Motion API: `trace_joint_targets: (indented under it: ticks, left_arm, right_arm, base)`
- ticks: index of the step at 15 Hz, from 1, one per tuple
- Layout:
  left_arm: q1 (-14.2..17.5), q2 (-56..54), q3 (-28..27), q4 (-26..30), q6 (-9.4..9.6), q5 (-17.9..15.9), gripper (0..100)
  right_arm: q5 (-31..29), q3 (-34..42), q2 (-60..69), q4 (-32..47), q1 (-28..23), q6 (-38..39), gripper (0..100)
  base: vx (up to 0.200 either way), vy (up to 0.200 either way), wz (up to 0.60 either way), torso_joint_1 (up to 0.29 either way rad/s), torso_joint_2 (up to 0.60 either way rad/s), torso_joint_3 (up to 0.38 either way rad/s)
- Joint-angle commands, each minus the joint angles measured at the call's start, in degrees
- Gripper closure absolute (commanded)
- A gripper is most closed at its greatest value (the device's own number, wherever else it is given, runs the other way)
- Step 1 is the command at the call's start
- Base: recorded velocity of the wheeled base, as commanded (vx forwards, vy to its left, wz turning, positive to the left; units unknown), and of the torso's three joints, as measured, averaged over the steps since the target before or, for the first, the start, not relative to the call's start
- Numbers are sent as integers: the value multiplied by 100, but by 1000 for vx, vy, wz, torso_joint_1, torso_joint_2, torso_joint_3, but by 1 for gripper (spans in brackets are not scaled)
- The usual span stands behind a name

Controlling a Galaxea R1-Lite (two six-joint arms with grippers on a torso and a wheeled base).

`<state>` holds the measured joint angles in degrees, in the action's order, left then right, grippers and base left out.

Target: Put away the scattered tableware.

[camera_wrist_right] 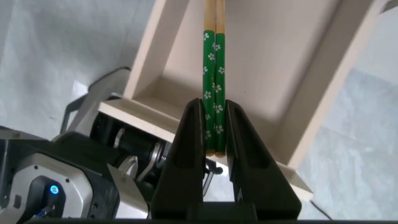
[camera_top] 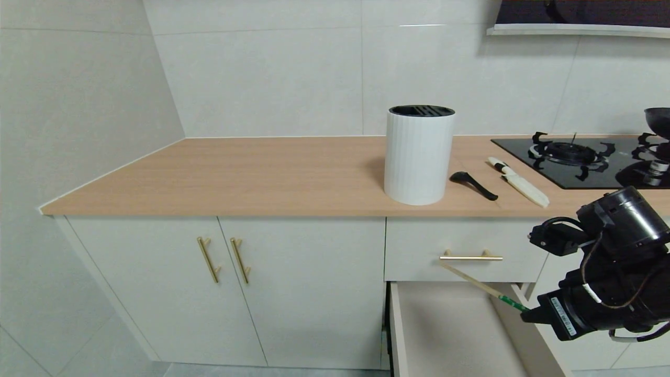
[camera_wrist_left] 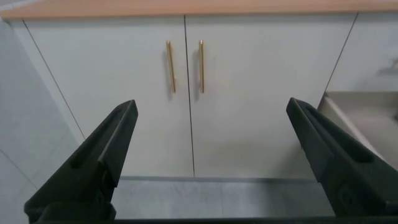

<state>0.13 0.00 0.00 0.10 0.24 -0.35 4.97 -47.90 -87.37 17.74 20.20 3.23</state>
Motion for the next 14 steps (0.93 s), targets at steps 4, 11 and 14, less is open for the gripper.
trace_joint_targets:
  ticks: [4,11,14]
  left_arm:
    - [4,0,0,-1,2,0,0]
    - [4,0,0,-1,2,0,0]
    - [4,0,0,-1,2,0,0]
  right_arm:
    - [-5,8,-201,-60,2,2,100]
    - [-5,8,-342,-77,2,2,100]
    - [-5,8,-404,-77,2,2,100]
  base:
    - [0,0,0,-181,471,298]
    - [0,0,0,-141,456,317]
    - [0,0,0,-58,281,214]
